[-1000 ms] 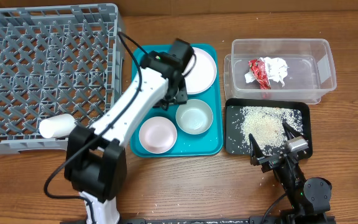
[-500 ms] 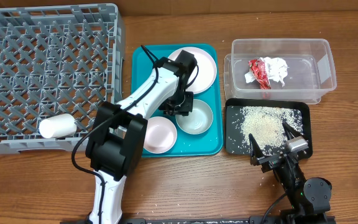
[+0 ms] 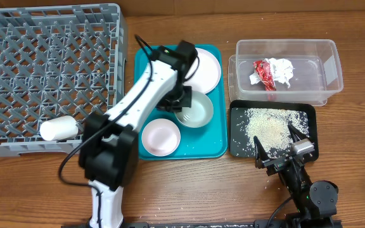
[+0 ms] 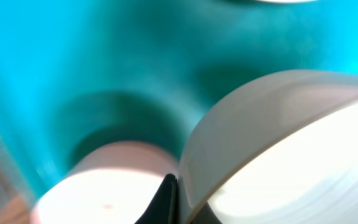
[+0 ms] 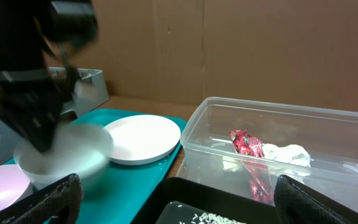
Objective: Sort waste into correct bins and load items into the dishwasher
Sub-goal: 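Reach the left gripper to the grey bowl on the teal tray and grasp it, then lift the grey bowl and place it into the dish rack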
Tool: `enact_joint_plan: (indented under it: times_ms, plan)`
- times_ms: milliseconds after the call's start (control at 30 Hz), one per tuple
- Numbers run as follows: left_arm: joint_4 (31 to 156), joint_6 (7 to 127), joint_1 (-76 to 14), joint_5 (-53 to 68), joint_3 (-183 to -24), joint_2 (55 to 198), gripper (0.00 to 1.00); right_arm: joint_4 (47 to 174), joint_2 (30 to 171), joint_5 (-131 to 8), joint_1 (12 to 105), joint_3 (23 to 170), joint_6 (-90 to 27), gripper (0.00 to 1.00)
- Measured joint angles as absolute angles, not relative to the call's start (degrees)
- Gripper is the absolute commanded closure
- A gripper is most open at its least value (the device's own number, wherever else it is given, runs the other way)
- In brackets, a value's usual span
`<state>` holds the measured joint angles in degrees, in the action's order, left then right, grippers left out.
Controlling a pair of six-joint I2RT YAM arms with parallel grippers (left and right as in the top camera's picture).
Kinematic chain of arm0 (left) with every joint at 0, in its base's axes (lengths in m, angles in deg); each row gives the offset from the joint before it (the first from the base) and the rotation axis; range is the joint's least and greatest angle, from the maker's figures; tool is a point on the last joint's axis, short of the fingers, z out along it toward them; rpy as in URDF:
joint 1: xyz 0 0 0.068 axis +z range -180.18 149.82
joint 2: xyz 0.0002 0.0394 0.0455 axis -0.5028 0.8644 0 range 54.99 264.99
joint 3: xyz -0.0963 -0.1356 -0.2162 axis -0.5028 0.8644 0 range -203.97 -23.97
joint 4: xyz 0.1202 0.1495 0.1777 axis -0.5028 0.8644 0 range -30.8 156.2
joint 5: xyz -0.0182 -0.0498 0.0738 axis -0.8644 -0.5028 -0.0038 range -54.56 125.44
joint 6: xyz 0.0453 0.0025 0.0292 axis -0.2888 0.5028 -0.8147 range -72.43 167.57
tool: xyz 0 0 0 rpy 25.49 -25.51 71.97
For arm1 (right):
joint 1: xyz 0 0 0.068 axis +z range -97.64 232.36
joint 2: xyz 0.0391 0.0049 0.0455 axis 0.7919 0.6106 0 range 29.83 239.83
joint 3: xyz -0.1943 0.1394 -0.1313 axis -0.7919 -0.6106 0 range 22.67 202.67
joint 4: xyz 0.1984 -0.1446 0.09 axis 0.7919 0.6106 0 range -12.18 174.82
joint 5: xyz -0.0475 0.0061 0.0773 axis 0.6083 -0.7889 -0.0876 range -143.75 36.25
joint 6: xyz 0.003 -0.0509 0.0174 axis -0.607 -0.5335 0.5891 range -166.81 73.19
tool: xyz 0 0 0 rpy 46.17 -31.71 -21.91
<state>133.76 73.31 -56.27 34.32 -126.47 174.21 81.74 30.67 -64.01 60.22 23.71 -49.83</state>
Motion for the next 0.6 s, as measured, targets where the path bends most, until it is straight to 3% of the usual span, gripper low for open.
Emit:
enact_joint_plan:
  times_ms: [333,600]
  plan:
    - [154.68,89.2,-46.26,64.15,-128.7,158.98,0.96,81.72,30.67,-63.99,60.22,23.71,-49.77,0.0]
    - [153.72,96.3,-43.7,88.63,-128.7,159.09,0.96,81.72,30.67,-64.01,60.22,23.71,-49.81,0.0]
